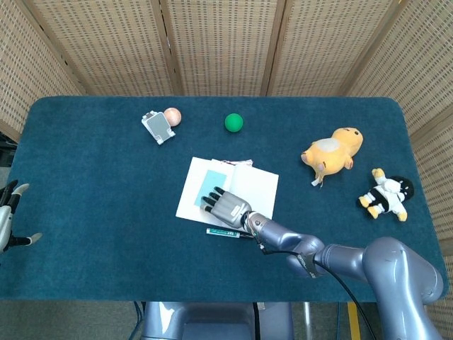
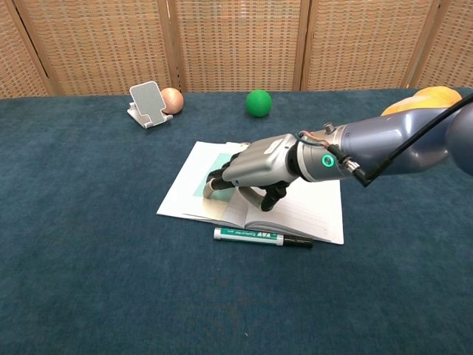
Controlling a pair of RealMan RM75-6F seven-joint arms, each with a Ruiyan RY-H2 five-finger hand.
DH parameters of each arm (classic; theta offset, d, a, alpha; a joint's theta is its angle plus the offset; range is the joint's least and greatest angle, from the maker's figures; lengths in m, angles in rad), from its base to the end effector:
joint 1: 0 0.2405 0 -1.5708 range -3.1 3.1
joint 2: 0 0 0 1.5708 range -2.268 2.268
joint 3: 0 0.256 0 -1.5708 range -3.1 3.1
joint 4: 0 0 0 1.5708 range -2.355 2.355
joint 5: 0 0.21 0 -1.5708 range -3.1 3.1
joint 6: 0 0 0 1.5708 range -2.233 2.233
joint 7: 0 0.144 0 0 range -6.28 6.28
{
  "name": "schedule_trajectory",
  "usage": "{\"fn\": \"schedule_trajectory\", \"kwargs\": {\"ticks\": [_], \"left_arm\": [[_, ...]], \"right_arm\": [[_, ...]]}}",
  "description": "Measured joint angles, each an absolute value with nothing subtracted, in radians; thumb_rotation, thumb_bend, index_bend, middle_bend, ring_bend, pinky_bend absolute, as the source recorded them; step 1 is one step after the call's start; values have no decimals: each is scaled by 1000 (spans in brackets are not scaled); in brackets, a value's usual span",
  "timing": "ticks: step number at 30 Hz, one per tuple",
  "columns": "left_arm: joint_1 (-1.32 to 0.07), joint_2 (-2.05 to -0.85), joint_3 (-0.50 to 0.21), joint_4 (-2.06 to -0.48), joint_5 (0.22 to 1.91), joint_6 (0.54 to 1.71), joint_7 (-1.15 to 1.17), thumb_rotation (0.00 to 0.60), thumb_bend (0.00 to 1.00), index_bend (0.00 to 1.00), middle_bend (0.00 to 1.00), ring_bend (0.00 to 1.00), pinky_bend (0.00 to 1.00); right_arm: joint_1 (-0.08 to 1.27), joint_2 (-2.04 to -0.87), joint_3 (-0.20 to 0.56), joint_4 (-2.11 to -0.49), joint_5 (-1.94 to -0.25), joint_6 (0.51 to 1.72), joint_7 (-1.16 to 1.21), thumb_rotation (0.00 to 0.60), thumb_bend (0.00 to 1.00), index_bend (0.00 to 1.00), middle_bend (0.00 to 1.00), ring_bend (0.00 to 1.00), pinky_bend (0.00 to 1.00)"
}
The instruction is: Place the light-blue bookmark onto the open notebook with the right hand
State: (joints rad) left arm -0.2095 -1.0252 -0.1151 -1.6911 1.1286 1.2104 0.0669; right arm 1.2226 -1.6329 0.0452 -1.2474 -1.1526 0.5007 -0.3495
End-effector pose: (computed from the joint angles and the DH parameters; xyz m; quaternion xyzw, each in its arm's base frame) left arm -0.3312 0.2253 0.1730 -0.5517 -0.4806 -0.2956 0.6142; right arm -0.0537 -0.3738 -0.0899 0.9266 -0.1724 0.2115 0.2589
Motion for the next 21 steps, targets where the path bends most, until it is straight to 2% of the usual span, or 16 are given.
{"fn": "schedule_trajectory", "kwargs": {"ticks": [21], "left_arm": [[-215, -1030, -113, -1692, 1123, 1209, 80, 600, 0, 0, 0, 0, 0]], "right_arm": [[1234, -1601, 5, -1258, -1110, 470, -409, 600, 1000, 0, 0, 0, 0]]}}
